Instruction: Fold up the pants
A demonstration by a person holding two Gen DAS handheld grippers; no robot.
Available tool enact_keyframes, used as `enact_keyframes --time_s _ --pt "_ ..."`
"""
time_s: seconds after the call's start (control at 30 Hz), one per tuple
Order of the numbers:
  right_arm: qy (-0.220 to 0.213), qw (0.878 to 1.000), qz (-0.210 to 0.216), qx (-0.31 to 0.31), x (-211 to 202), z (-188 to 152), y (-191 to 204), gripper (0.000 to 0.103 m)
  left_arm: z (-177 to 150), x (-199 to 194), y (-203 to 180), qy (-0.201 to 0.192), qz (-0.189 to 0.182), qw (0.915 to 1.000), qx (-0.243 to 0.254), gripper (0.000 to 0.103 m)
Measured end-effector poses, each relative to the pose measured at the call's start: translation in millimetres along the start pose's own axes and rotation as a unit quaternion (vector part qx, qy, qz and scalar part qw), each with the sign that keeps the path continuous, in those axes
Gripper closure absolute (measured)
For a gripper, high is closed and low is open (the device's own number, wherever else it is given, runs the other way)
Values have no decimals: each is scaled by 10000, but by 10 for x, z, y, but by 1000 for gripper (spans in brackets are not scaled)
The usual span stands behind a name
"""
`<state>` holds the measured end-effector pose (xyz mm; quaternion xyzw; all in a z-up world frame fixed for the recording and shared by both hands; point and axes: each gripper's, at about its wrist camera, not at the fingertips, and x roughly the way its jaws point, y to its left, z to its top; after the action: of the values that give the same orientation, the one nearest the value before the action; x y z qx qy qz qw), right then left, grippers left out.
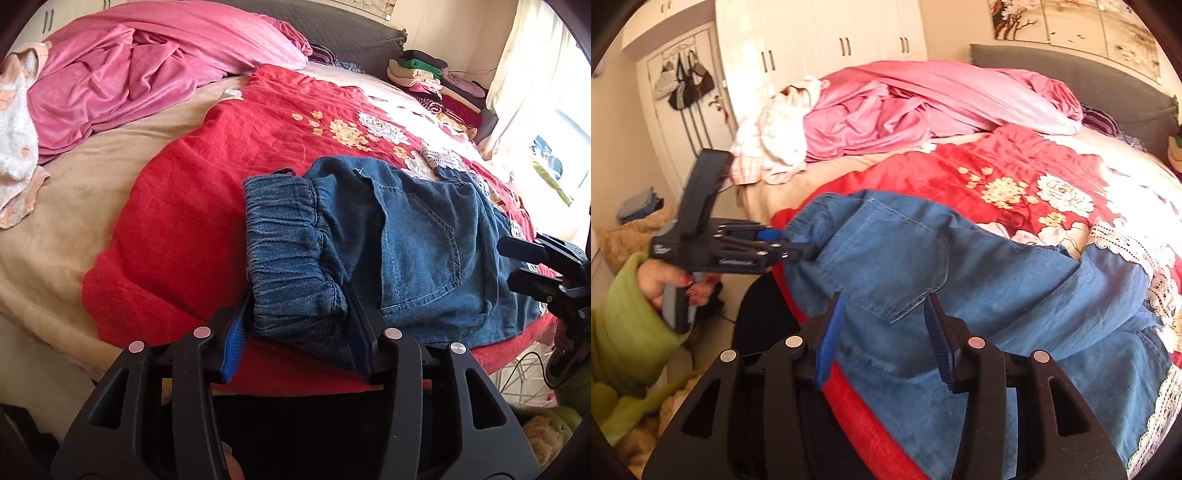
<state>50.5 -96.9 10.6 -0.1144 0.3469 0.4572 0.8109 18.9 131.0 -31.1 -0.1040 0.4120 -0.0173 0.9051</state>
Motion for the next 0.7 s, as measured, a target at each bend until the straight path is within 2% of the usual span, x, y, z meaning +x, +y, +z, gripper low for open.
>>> enact_keyframes --time_s 0.07,0.13,0.3,0.4,0.63,0.7 --pt "424 9989 -221 25 230 -23 -23 60 -19 5 -3 26 51 10000 -28 56" --pt "1080 9930 -421 229 520 -148 -107 60 -31 10 -2 52 15 10000 -71 52" --pt "889 9947 -280 437 486 -177 -161 60 -26 -57 -47 0 177 9998 -77 50" --pt "533 9957 -155 745 258 -173 -262 60 -9 -219 -66 -172 273 9995 -45 47" --pt "163 9918 -488 1167 -201 -242 -575 56 27 -514 -35 -400 653 9970 -124 42" --pt "95 9900 -555 1290 -306 -273 -673 56 51 -578 -37 -462 652 9966 -180 42"
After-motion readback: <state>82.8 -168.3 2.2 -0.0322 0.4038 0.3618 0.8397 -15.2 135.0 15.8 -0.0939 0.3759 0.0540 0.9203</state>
